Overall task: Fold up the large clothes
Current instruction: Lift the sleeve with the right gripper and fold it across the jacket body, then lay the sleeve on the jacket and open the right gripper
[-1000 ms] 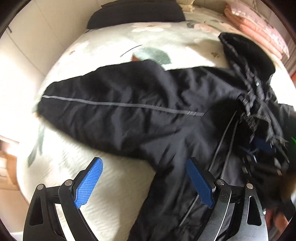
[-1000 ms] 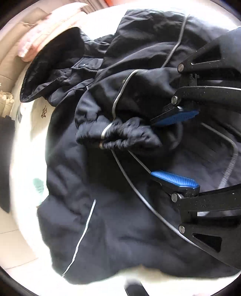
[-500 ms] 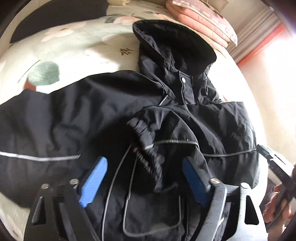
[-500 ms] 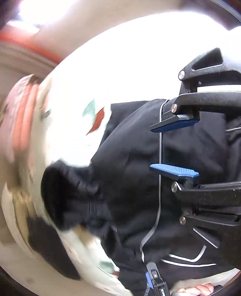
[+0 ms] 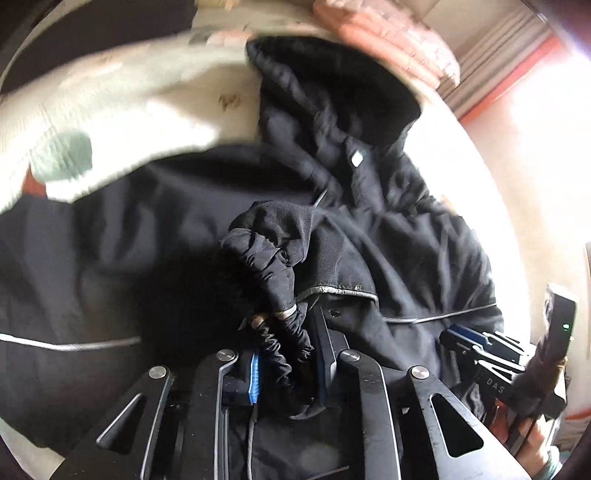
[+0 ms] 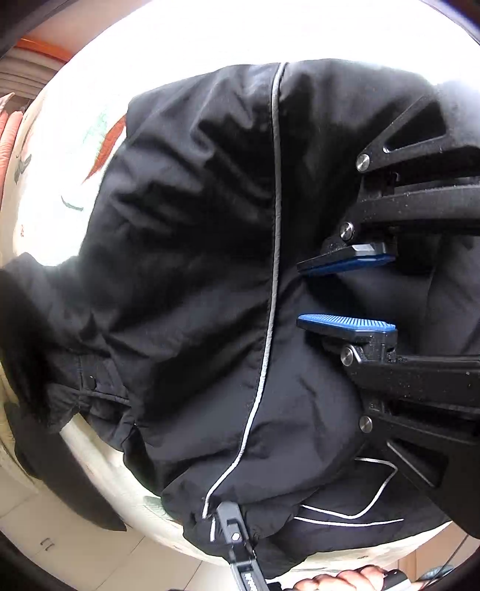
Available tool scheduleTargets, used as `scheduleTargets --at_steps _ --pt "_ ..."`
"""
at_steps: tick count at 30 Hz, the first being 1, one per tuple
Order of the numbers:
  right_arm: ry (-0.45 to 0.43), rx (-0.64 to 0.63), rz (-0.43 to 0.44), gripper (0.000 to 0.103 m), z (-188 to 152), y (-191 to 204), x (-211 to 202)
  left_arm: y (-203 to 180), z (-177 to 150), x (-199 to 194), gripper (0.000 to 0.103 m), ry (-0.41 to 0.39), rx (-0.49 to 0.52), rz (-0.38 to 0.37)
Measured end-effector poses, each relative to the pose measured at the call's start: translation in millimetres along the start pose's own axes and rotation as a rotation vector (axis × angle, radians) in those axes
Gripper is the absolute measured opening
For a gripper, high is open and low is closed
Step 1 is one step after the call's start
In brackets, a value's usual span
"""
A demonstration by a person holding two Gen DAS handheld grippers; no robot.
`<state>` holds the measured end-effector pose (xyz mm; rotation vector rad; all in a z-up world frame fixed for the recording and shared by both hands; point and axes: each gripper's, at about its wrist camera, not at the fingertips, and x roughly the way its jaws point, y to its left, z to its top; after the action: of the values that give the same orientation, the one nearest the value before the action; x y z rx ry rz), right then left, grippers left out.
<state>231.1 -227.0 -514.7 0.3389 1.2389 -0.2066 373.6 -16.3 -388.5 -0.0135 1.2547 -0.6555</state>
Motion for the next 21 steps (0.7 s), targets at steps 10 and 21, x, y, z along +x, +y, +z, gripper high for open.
scheduleTargets --at_steps 10,21 --pt "-0.112 0.015 -0.016 0.036 10.6 -5.6 -54.2 65.4 11.5 -58.7 0.024 -0.099 -0.069 -0.065" --pt "-0.012 0.053 -0.109 0.040 26.5 0.8 20.6 118.4 -40.6 -20.4 0.040 0.055 -0.133 -0.043"
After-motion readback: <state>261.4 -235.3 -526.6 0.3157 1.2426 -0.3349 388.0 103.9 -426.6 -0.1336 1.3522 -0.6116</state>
